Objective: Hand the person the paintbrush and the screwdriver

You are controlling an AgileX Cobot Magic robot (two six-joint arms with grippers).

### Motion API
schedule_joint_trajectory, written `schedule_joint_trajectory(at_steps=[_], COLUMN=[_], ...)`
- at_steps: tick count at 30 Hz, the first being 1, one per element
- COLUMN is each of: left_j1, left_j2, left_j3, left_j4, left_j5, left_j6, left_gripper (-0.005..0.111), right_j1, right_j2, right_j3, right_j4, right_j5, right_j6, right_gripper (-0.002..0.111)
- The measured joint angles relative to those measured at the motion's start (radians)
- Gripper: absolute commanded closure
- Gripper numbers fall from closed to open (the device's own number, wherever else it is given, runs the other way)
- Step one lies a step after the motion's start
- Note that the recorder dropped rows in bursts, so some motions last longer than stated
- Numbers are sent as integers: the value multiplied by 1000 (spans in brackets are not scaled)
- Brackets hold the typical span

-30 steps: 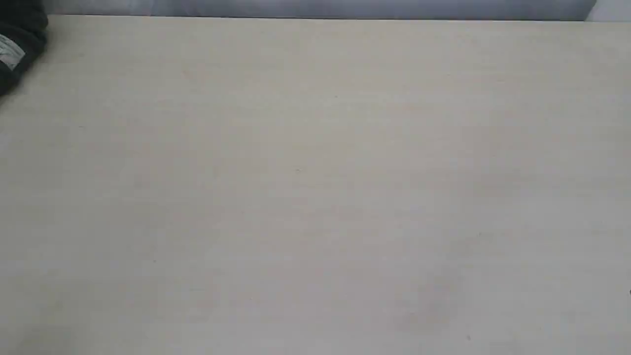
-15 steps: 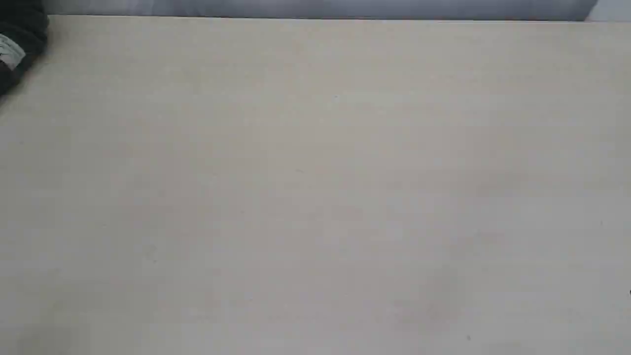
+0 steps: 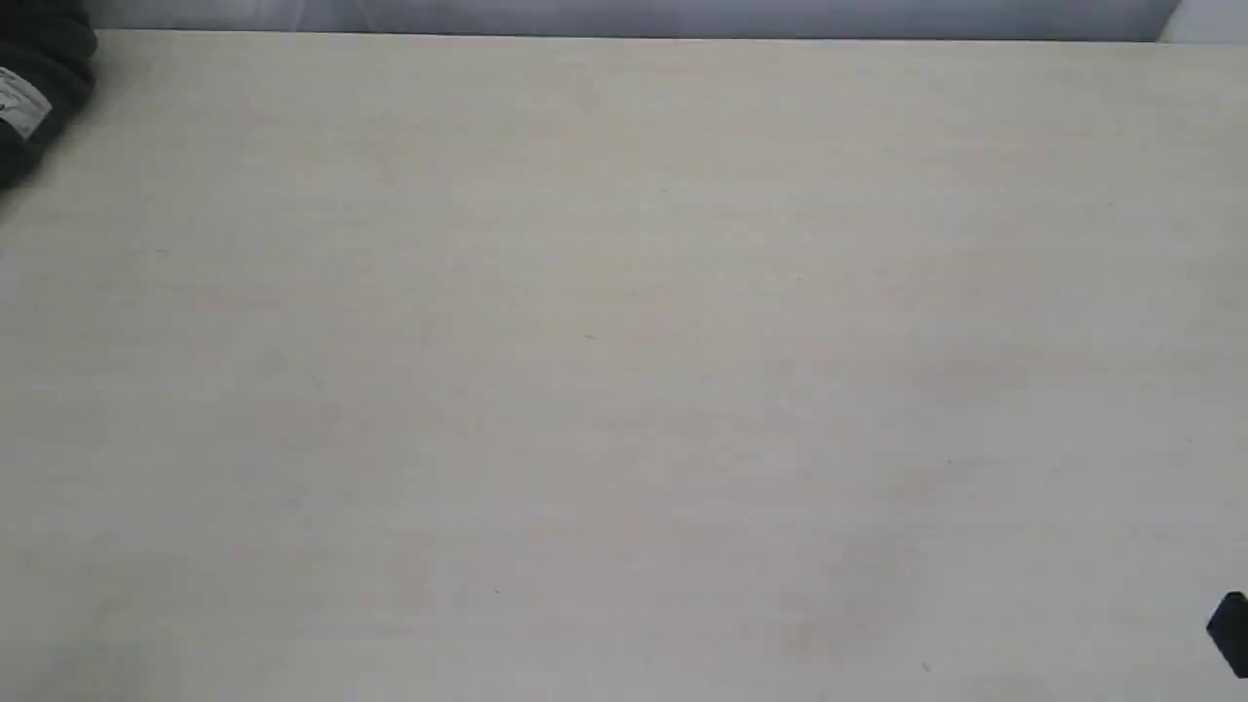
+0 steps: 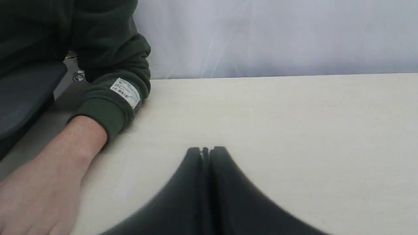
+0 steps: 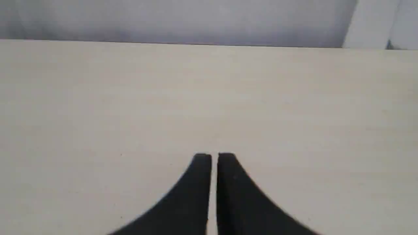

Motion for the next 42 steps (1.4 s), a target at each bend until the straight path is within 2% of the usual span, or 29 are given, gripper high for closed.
schedule_joint_trajectory(at_steps=[3, 7, 42], left_j1=[0, 0, 0], left_j2=[0, 0, 0], left_j3=[0, 0, 0], left_j4=[0, 0, 0], left_j5=[0, 0, 0], left_j6=[0, 0, 0], left_gripper=[107, 107, 107], right_j1=[0, 0, 0], right_j2=[0, 0, 0], right_j3=[0, 0, 0], right_j4=[102, 129, 189], right_j5=[0, 0, 0], right_j6=[-158, -215, -260], right_gripper=[104, 104, 104])
